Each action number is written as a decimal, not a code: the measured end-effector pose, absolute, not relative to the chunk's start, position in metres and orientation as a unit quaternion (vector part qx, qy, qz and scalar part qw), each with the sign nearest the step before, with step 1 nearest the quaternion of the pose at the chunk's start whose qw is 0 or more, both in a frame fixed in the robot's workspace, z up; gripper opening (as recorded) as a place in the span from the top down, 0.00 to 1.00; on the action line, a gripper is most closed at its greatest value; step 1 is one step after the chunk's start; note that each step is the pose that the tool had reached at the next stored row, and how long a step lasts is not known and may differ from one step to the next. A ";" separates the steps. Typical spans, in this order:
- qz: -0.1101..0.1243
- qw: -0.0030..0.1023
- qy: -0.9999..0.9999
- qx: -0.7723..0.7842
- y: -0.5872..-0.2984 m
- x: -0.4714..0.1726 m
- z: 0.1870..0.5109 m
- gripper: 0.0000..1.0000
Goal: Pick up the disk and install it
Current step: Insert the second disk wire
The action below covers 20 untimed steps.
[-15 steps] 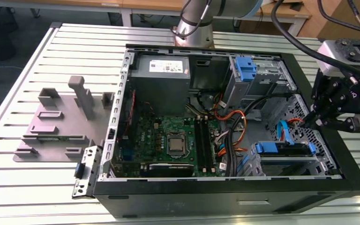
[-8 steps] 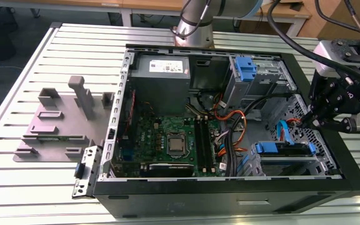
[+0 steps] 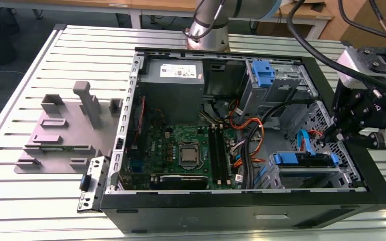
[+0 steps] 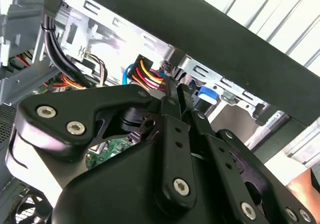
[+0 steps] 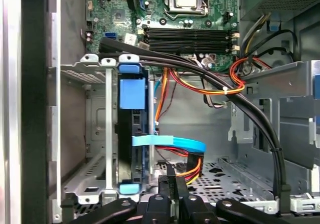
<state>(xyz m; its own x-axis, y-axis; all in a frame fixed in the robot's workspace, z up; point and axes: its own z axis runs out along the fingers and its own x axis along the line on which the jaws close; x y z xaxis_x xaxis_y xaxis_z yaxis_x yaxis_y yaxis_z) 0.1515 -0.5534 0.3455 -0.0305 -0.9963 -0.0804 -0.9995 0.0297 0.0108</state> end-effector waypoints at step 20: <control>0.032 0.025 0.715 -0.698 -0.582 0.142 0.345 0.84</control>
<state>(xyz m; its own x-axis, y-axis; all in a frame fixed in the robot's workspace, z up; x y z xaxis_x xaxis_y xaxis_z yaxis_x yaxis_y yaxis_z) 0.1420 -0.5821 0.3452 -0.0235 -0.9965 -0.0804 -0.9997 0.0227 0.0108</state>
